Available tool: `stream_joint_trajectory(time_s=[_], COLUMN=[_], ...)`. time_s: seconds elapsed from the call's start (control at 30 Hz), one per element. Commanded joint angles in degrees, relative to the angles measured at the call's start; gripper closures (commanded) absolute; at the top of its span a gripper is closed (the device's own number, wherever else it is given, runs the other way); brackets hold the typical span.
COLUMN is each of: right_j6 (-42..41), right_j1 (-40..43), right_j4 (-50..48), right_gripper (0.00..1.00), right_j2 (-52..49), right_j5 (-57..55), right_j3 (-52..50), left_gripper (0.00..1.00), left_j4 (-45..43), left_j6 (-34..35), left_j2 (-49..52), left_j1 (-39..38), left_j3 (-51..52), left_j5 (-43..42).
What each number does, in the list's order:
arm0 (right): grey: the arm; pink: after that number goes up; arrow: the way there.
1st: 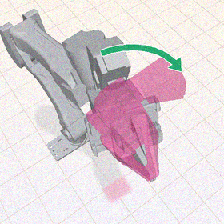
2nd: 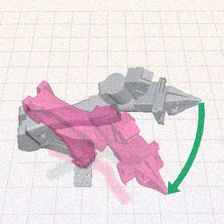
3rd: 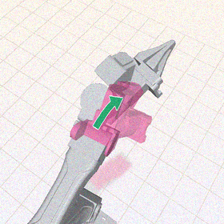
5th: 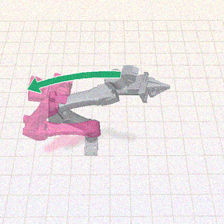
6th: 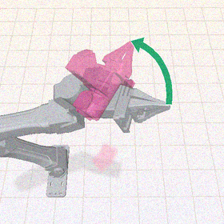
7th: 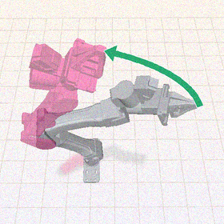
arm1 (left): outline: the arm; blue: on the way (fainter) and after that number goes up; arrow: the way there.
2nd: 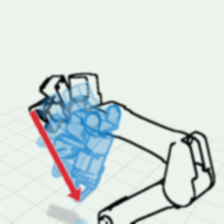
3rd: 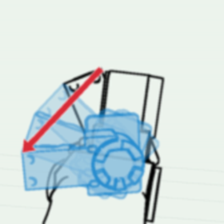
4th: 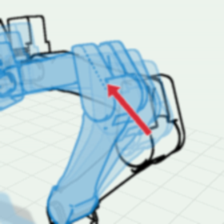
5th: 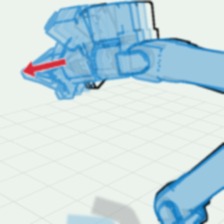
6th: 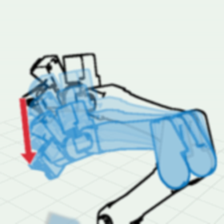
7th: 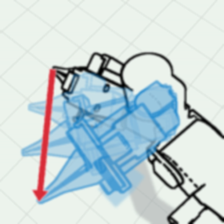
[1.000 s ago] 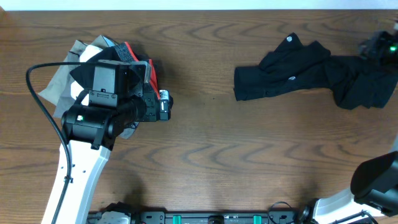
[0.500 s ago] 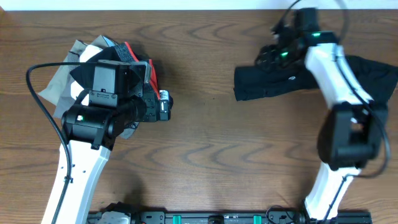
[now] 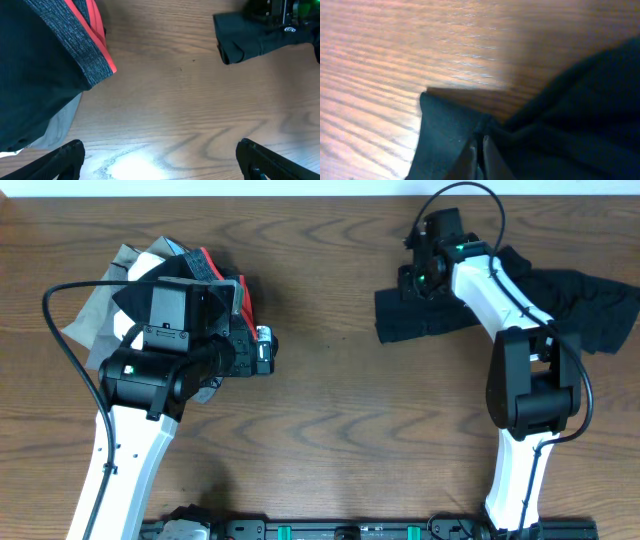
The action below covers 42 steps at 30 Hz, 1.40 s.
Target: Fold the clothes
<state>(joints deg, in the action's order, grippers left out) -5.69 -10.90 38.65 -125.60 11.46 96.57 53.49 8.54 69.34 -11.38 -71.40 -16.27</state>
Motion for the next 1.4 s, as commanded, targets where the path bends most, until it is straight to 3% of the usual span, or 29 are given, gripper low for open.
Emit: stream_joint_trajectory(time_s=[0.0,0.1,0.17,0.23,0.3,0.4,0.5,0.53,0.6,0.67,0.7,0.73,0.8,0.83,0.87,0.93,1.2,1.37], right_j6=[0.22,0.22,0.24,0.66,0.63,0.35,0.37,0.37,0.37,-0.04,-0.22,-0.83,-2.6,-3.41,-3.69,-3.67,-2.12,-0.63], right_j1=[-1.18,-1.11,-1.11,-1.01,-0.9,-0.63,-1.07,-1.44,-2.19,-2.54,-2.62,-2.69,-2.69,-2.69,-2.78,-3.02,-5.99,-10.12], right_j4=[-0.11,-0.15,-0.09,0.42,1.68,4.37,5.03,4.81,4.11,3.8,3.63,3.3,2.54,2.32,2.32,2.38,-5.18,-9.81], right_gripper=[0.99,0.99,0.89,0.87,0.87,0.99,0.98,0.9,0.42,0.23,0.21,0.22,0.32,0.46,0.7,0.97,0.99,0.99], right_j2=[5.01,9.79,12.09,12.81,12.2,10.14,8.02,7.23,5.57,3.76,2.89,1.75,-0.42,-1.44,-2.29,-3.02,3.17,7.17], right_j5=[4.92,4.85,0.33,-4.59,-6.93,-5.95,-2.38,-2.38,-2.69,-3.13,-3.15,-3.13,-3.08,-2.73,-1.25,4.0,37.81,40.33], right_j3=[0.24,0.28,0.28,0.28,0.22,0.22,0.2,0.2,0.2,0.2,0.2,0.2,0.2,0.2,0.2,0.2,0.22,0.22], left_gripper=[0.02,0.02,0.02,0.02,0.02,0.02,0.02,0.02,0.02,0.02,0.02,0.02,0.02,0.02,0.02,0.02,0.02,0.02], left_j4=[-0.04,-0.04,-0.04,-0.04,-0.04,-0.02,-0.04,-0.07,-0.11,-0.07,-0.04,-0.02,-0.02,-0.02,-0.02,-0.02,-0.11,-1.14], left_j6=[-0.98,-0.98,-0.98,-0.96,-0.98,-0.98,-0.98,-1.01,-0.98,-0.98,-0.98,-0.98,-0.98,-0.98,-0.98,-0.98,-0.98,-0.98], left_j2=[-0.11,-0.11,-0.11,-0.11,-0.11,-0.11,-0.11,-0.11,-0.11,-0.11,-0.11,-0.11,-0.11,-0.11,-0.11,-0.11,-0.11,-0.11], left_j1=[-0.17,-0.17,-0.17,-0.17,-0.17,-0.17,-0.17,-0.17,-0.17,-0.17,-0.17,-0.17,-0.17,-0.17,-0.17,-0.17,-0.17,-0.17], left_j3=[-0.96,-0.96,-0.96,-0.96,-0.96,-0.96,-0.96,-0.96,-0.96,-0.96,-0.96,-0.96,-0.96,-0.96,-0.96,-0.96,-0.96,-0.96], left_j5=[0.48,0.48,0.48,0.48,0.48,0.48,0.48,0.48,0.48,0.48,0.48,0.48,0.48,0.48,0.46,0.48,0.48,0.48])
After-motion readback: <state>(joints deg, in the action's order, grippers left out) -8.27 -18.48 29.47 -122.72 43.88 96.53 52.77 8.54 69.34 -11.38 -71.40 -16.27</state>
